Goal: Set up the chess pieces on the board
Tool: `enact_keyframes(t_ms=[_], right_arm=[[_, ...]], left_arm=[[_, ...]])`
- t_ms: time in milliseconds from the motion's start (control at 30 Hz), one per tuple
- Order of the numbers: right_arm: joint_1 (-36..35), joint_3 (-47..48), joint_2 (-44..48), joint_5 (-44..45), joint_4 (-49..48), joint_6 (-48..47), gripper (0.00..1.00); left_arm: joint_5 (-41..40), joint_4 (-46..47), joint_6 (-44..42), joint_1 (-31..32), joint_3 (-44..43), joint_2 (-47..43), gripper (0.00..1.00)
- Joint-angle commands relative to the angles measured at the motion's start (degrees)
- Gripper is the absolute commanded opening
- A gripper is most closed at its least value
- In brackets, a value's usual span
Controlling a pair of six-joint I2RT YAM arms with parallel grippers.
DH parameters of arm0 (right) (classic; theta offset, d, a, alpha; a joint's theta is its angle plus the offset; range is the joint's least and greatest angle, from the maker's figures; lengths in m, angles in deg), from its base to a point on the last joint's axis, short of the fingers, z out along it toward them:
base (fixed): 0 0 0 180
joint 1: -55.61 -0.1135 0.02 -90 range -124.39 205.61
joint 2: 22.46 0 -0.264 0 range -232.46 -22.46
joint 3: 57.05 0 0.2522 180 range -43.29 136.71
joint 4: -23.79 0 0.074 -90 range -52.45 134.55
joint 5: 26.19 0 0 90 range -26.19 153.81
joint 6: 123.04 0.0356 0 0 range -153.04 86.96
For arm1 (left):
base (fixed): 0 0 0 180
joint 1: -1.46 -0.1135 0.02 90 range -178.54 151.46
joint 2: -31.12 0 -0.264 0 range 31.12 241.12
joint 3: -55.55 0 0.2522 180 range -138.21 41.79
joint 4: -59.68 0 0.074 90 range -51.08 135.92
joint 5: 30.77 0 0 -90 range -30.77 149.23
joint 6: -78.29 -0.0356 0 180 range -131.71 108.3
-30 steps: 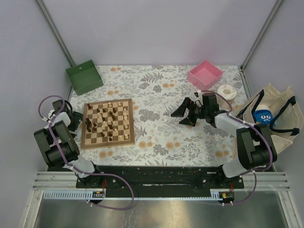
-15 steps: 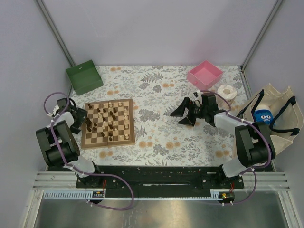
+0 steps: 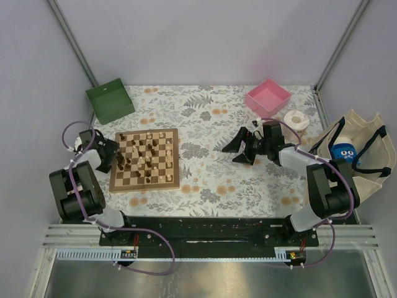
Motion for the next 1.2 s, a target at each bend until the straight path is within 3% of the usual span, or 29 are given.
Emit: enact_keyframes(t_ms=[0, 600, 1167], right_arm=[[-0.48, 0.29, 0.51, -1.4, -2.01, -0.31, 0.99], [-0.57, 0.82, -0.28, -1.13, -0.95, -1.27, 0.99], [-2.15, 1.69, -5.99, 0.36, -6.4, 2.15, 0.99]], left_arm=[[8.2, -0.1, 3.46, 2.22, 3.82, 2.08, 0.91], [10.49, 3.33, 6.98, 9.43, 6.54, 0.41, 0.9], [9.96, 5.35, 8.91, 19.8, 8.83, -2.23, 0.9]])
